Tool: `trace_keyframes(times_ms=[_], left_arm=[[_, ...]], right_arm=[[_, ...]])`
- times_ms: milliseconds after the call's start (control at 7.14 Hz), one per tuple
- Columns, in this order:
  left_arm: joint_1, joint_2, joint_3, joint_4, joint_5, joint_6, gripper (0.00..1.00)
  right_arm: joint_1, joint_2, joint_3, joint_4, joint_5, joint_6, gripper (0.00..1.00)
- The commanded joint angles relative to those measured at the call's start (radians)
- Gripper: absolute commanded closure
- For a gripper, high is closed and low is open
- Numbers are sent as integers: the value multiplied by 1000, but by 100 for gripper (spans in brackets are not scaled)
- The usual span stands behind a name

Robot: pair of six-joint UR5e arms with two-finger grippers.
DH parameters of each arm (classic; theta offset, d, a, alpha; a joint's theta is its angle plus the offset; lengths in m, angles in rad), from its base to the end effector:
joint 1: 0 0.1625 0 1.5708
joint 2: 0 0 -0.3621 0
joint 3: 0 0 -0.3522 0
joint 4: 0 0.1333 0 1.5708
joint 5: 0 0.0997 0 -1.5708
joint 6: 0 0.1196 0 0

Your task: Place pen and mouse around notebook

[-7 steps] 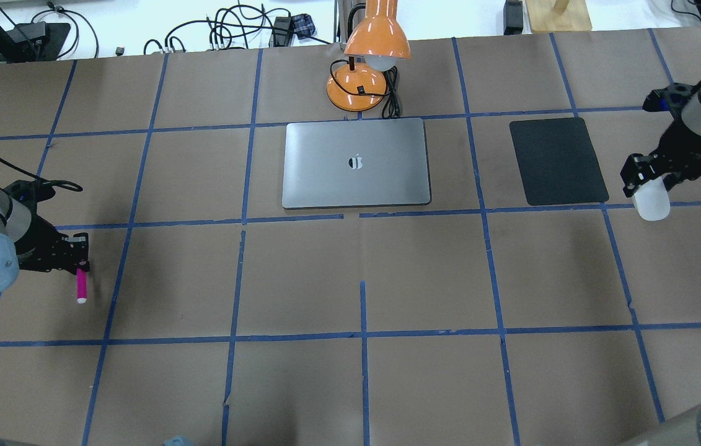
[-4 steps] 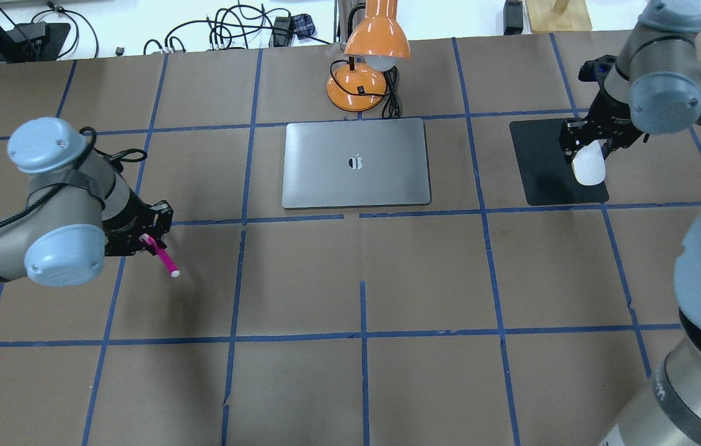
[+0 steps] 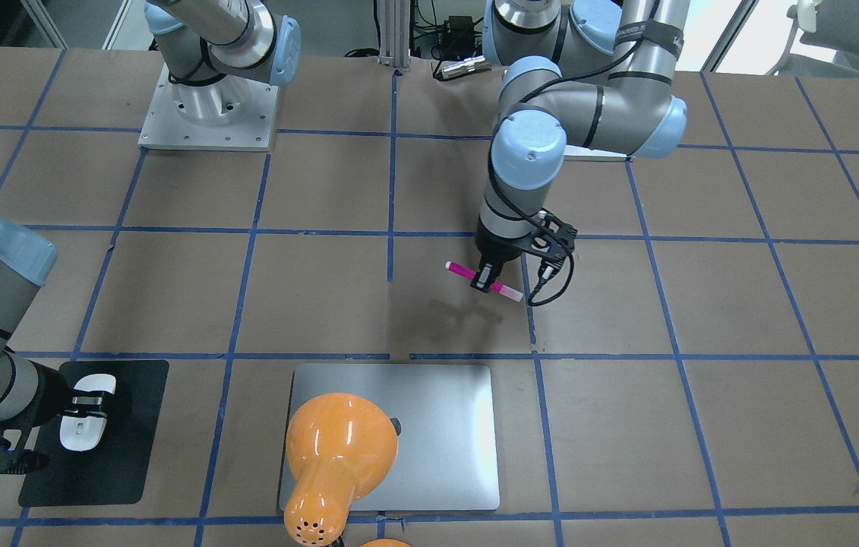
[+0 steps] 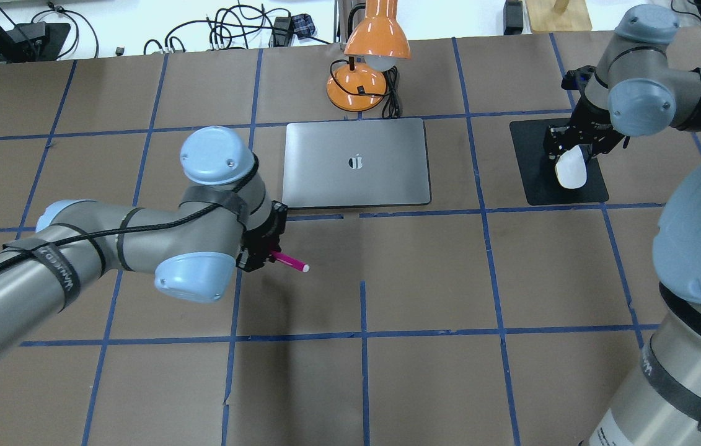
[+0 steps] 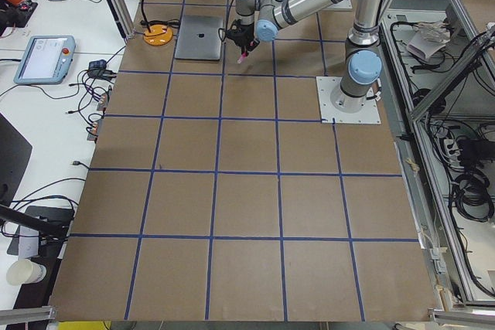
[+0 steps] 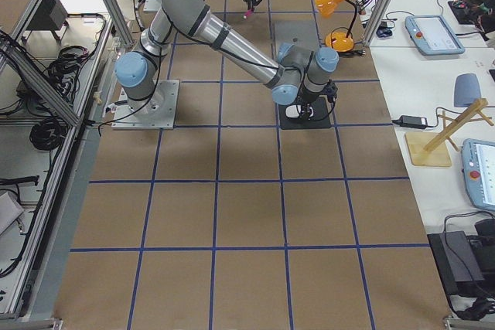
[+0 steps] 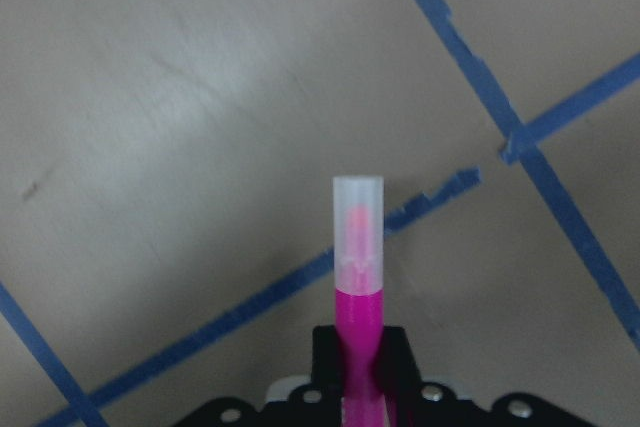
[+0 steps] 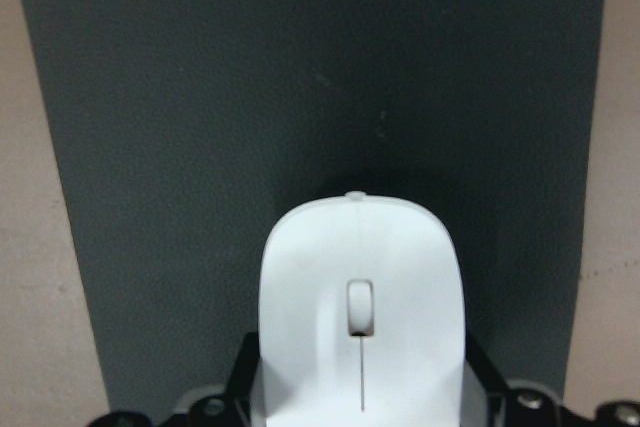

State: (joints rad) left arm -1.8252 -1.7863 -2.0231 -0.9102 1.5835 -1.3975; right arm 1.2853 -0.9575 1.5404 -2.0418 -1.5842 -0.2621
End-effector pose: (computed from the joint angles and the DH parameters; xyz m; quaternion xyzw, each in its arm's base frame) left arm -0.2415 -0.4051 0.1778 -0.5409 0.8411 -0.0022 0.0070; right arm -0.0393 -0.6015 0.1348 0.0113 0.9983 0.0556 0.0087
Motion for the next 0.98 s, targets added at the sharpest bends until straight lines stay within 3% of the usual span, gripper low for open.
trace_keyframes(times_ms=[0,140,420,700,840], left_arm=[[-147,-98,124,-49,0,-339,100],[-169,-146,154,-41,-6,-392,100],[-207,-189,159,-46,-11,-393,100],[-209,-226,161,-44,-39,-419,100],[-215,-231,162,-41,-25,-417,5]], right_arm=[[0,-4,-8,5,0,1,0],[3,-24,-44,23,-8,4,0],[52,-96,-162,257,-10,6,0],[153,-180,-164,305,-13,59,0],[179,-217,-164,375,-1,79,0]])
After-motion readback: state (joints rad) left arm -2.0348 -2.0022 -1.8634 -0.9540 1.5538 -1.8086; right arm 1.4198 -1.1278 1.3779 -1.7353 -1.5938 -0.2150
